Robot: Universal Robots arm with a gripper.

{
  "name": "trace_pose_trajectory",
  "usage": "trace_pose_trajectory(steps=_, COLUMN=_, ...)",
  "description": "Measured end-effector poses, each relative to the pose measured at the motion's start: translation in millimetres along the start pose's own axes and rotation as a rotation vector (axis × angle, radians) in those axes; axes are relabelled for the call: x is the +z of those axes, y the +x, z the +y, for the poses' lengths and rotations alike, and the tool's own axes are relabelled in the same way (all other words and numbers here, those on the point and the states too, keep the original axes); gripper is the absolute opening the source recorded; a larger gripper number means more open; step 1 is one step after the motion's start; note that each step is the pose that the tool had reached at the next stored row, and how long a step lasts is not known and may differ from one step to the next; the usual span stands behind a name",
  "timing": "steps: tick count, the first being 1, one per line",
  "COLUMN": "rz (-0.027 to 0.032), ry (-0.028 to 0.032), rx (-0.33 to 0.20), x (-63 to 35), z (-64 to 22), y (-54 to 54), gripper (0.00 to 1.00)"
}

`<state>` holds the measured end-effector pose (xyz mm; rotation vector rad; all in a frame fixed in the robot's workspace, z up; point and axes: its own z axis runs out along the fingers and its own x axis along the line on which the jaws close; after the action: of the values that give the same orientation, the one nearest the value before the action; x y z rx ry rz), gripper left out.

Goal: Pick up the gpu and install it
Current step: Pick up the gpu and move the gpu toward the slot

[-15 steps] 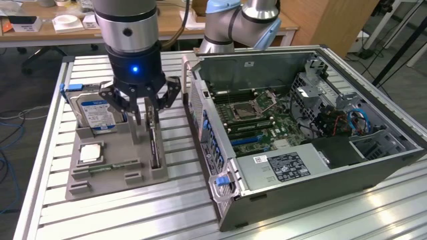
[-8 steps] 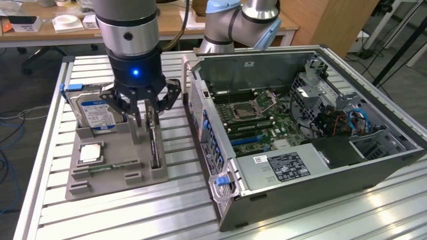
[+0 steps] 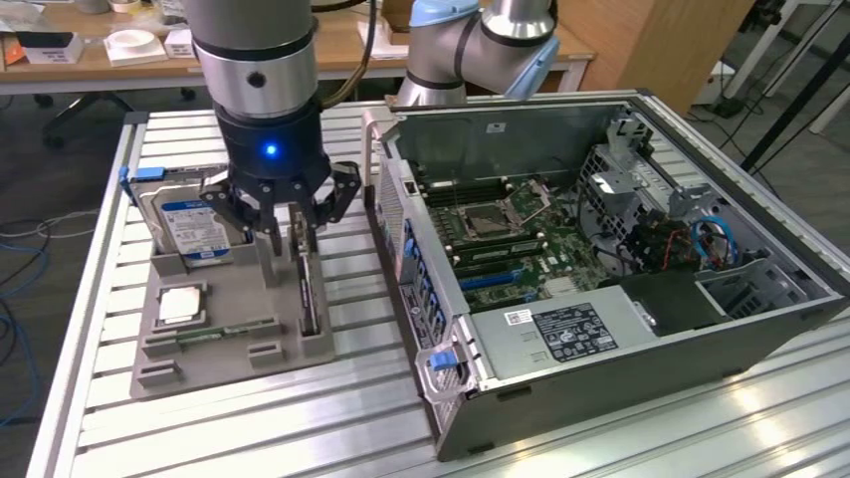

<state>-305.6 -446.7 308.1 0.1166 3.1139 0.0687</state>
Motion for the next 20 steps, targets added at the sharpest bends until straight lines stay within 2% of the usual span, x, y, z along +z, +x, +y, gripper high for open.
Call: trace_pose_trajectory(steps=20, rz=0.0000, ry=0.0000, rx=0.000, x=11.3, z=-0.7, y=0.2, gripper=0.42)
